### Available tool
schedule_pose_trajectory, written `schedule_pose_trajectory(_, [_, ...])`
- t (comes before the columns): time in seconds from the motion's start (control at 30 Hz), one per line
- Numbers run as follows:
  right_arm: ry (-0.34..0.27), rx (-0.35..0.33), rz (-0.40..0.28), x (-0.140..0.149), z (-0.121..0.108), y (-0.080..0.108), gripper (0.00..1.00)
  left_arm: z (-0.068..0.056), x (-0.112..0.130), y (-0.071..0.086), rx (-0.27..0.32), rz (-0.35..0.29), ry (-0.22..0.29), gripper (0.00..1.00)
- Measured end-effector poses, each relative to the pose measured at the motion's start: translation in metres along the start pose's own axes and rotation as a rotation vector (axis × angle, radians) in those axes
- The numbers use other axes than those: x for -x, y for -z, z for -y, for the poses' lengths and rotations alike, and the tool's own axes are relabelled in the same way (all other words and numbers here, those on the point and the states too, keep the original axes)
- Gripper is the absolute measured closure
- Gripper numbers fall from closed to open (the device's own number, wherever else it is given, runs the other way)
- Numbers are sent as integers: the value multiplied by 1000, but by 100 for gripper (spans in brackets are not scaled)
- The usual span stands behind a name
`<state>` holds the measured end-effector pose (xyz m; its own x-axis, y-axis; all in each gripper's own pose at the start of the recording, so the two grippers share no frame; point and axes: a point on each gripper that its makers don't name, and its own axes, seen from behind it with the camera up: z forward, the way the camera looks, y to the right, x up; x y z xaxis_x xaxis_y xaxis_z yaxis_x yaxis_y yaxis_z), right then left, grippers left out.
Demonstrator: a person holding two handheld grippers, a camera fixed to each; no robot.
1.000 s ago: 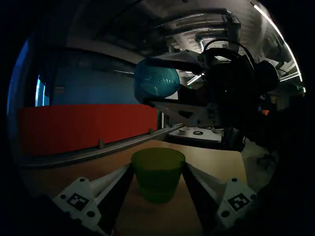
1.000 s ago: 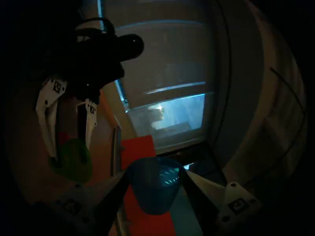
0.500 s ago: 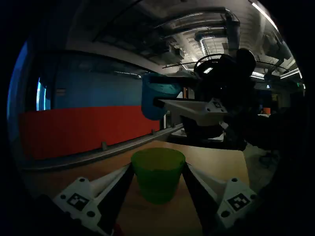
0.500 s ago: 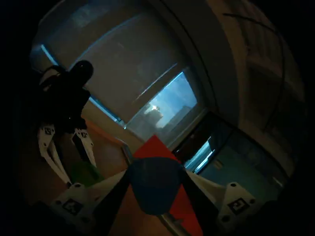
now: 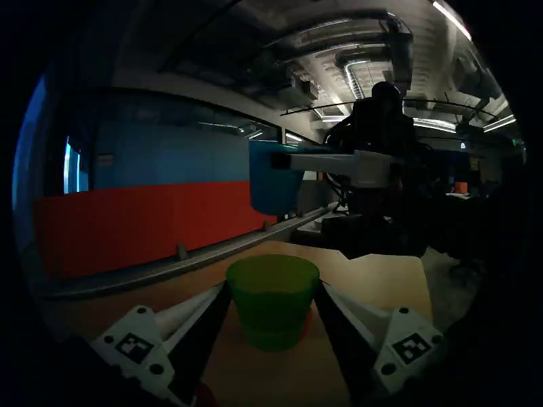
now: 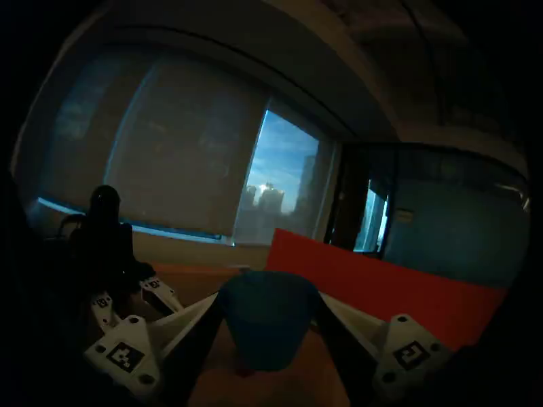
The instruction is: Pour water
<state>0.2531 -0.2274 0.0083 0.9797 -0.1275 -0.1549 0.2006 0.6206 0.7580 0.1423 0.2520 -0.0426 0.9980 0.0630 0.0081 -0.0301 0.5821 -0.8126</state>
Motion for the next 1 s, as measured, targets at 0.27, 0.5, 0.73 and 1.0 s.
schedule_pose_trajectory(0.27, [-101, 1, 27, 14, -7, 6, 9, 2, 5, 3, -2, 22, -10, 14])
schedule_pose_trajectory(0.5, [-106, -11, 75, 35, 0, 13, 8, 0, 20, 6, 0, 62, -22, 14])
schedule_pose_trajectory(0.73, [-130, -27, 100, 52, 4, 21, 8, -6, 40, 9, 20, 117, -31, 14])
schedule_pose_trajectory(1.0, [-158, -43, 154, 81, 5, 31, 8, -13, 67, 11, 42, 200, -59, 14])
